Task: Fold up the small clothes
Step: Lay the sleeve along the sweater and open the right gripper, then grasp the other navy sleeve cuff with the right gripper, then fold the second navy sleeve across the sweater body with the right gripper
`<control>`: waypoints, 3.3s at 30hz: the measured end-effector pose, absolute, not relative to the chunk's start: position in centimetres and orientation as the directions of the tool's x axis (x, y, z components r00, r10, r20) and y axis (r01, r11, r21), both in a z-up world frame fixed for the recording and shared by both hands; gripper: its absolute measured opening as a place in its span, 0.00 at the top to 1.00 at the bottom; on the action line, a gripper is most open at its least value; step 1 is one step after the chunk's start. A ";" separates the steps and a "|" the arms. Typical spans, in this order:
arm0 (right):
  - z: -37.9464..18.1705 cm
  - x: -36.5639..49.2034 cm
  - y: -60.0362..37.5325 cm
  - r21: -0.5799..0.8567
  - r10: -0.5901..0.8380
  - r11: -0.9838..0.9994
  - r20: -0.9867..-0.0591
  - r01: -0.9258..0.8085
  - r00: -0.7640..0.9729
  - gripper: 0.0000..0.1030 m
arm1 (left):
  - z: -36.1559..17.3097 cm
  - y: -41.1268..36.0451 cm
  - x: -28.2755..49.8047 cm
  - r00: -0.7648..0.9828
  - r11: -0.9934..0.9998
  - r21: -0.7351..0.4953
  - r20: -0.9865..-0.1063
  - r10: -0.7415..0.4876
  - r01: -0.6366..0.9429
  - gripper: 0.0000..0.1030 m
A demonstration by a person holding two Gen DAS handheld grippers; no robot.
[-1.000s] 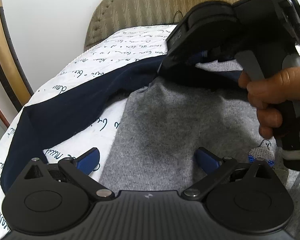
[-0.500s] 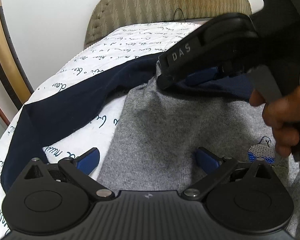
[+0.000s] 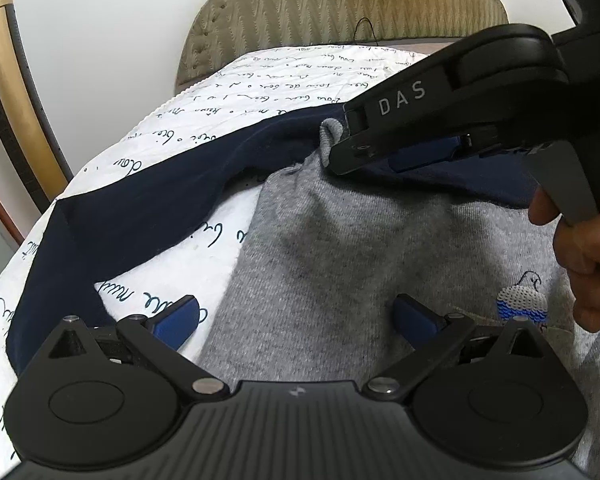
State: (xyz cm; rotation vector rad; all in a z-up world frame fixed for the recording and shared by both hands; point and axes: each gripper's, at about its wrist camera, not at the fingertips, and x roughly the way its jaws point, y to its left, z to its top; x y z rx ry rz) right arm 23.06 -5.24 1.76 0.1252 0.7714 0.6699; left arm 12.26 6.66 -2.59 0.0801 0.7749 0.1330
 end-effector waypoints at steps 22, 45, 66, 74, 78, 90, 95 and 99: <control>2.0 18.1 0.0 0.483 0.781 0.589 -0.546 -0.647 0.303 0.45 | -0.1 16.7 3.3 0.709 0.933 0.090 -0.625 0.326 -0.349 0.00; 2.8 17.4 6.3 0.472 0.809 0.532 -0.529 -0.703 0.257 0.91 | 1.0 18.3 3.1 0.723 0.912 0.017 -0.603 0.337 -0.411 0.00; 6.5 26.0 -19.8 0.455 0.499 0.839 -0.427 -0.298 0.754 0.91 | 2.3 10.1 8.4 0.792 0.985 0.028 -0.591 0.153 -0.170 0.00; -2.6 27.8 -26.2 0.564 0.432 0.825 -0.596 -0.030 0.677 0.61 | -0.4 5.9 11.2 0.751 0.994 0.088 -0.652 0.105 -0.063 0.00; -3.8 26.6 -27.1 0.652 0.485 0.758 -0.555 -0.009 0.676 0.56 | -1.0 4.9 11.2 0.751 0.991 0.128 -0.651 0.115 -0.041 0.00; -4.5 25.7 -25.5 0.784 0.643 0.620 -0.487 -0.027 0.591 0.48 | -1.3 4.1 12.0 0.739 0.993 0.119 -0.667 0.094 -0.019 0.00; -3.8 26.9 -23.7 0.740 0.589 0.673 -0.522 -0.016 0.617 0.83 | -1.2 3.7 12.6 0.742 0.986 0.164 -0.658 0.124 -0.020 0.00; -2.3 27.3 -22.4 0.696 0.570 0.715 -0.525 -0.066 0.632 0.83 | -1.2 3.8 13.4 0.741 0.982 0.184 -0.655 0.149 -0.034 0.00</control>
